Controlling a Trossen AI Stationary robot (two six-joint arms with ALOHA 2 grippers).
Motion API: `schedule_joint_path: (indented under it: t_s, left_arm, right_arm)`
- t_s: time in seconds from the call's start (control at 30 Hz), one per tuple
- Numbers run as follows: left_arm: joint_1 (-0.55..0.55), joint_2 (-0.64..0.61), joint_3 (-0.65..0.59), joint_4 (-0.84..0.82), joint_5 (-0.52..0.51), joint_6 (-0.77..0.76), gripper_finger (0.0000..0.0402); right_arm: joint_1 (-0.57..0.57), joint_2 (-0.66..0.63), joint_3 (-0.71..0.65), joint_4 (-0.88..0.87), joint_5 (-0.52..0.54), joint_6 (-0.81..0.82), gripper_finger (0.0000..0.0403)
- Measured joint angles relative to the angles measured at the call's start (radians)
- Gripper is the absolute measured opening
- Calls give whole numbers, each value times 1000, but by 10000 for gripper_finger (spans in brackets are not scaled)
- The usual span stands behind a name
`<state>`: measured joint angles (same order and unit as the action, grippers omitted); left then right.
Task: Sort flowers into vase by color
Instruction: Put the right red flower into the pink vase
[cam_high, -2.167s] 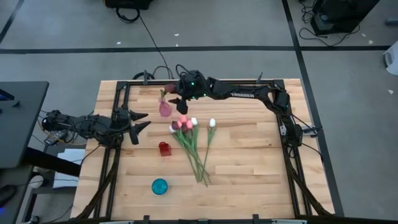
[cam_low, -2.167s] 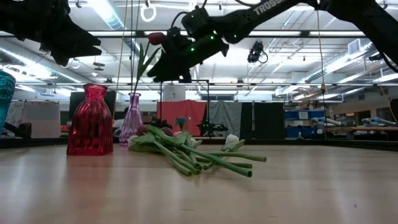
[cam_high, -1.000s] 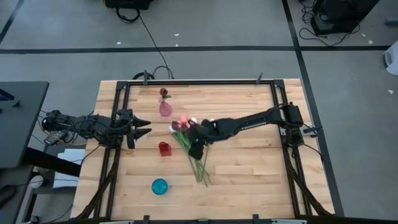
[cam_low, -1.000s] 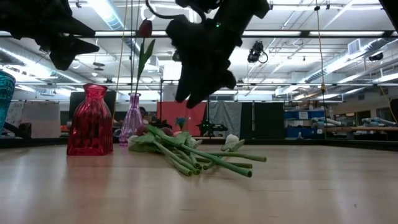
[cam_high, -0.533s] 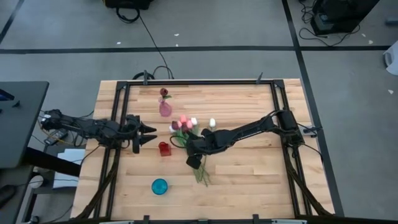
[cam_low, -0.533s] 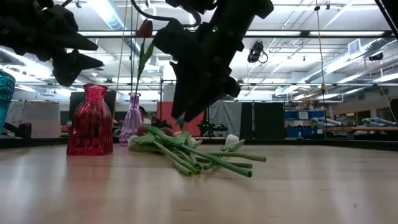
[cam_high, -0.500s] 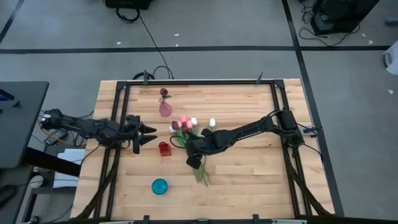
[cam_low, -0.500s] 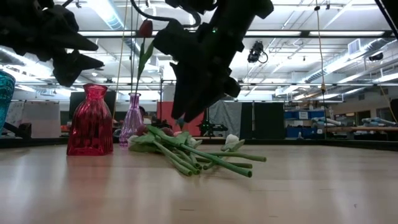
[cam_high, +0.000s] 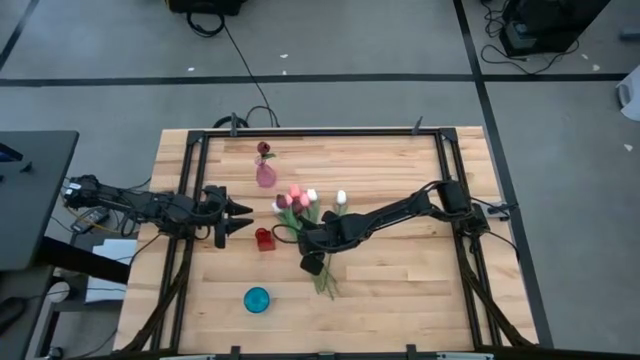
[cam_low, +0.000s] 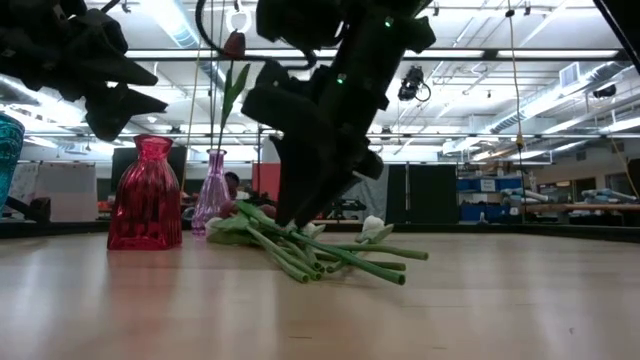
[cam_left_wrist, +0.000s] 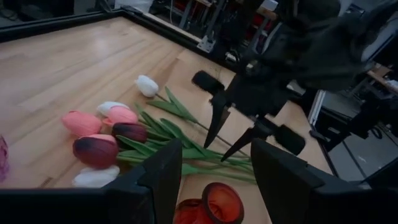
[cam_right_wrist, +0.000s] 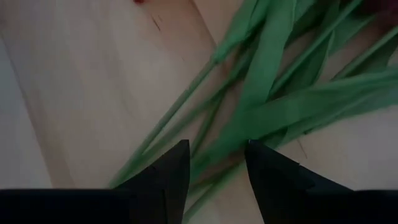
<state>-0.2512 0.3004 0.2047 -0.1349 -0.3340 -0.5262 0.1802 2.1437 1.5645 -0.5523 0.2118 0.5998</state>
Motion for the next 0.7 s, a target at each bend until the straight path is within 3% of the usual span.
schedule_joint_path:
  t_s: [0.47, 0.7]
  left_arm:
    - [0, 0, 0, 0, 5, 2, 197]
    - [0, 0, 0, 1, 4, 2, 197]
  right_arm:
    - [0, -3, -84, 81, -40, 10, 162]
    - [0, -5, -88, 69, -9, -24, 119]
